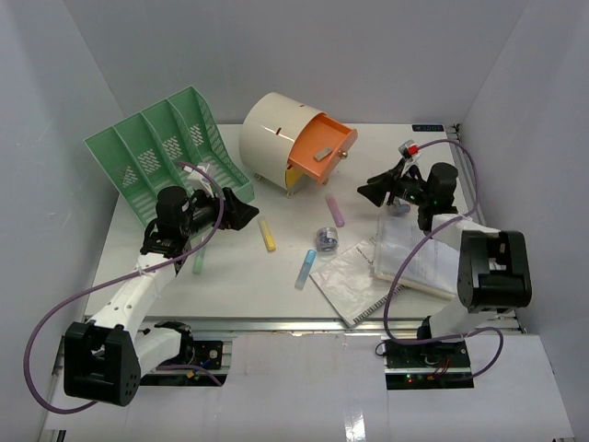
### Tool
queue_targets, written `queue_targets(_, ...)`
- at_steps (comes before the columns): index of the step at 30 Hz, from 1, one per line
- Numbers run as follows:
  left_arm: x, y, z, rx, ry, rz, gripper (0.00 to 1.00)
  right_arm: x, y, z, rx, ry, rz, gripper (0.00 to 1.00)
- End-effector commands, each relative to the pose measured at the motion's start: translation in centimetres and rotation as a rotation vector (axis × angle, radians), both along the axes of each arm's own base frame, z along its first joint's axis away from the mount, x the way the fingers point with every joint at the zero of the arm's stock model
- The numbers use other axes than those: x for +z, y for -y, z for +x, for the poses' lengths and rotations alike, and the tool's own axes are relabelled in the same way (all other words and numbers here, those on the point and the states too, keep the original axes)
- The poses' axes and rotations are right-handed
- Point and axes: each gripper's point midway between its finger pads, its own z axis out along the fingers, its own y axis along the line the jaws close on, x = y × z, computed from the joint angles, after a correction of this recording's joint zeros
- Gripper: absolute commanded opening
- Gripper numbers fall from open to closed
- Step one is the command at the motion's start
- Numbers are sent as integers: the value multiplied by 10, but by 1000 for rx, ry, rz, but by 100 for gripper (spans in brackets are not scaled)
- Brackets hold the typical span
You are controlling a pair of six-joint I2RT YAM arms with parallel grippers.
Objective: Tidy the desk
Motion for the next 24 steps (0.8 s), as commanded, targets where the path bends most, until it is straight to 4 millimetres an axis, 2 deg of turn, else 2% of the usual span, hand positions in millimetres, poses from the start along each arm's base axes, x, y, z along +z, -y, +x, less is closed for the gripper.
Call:
queue_targets(1, 10, 2, 5, -9, 29, 8, 98, -13, -3, 43, -127, -203, 202, 61)
queue_targets(2, 9, 2, 5, -10, 28, 10, 98, -12, -8, 46, -121, -226, 213, 60)
queue_targets(7, 3, 3, 7, -12, 11, 19, 98, -48, -37, 69, -110, -415, 204, 60)
queue_targets(11, -1, 3, 8, -12, -1, 24, 98, -59, -53, 84, -113, -453, 235, 61)
queue_targets(15, -5, 3, 10, -15, -16, 27, 98, -76, -57, 100, -158, -426, 185, 66)
queue_targets(16, -6, 4, 10, -15, -21, 28, 98, -87, -56, 103, -176, -443, 185, 66)
queue_targets(19, -8, 4, 10, -16, -27, 30, 98, -101, -59, 110, -190, -494, 218, 66)
queue_targets(24, -12, 4, 12, -14, -37, 35, 98, -110, -75, 119, -166, -521, 240, 65)
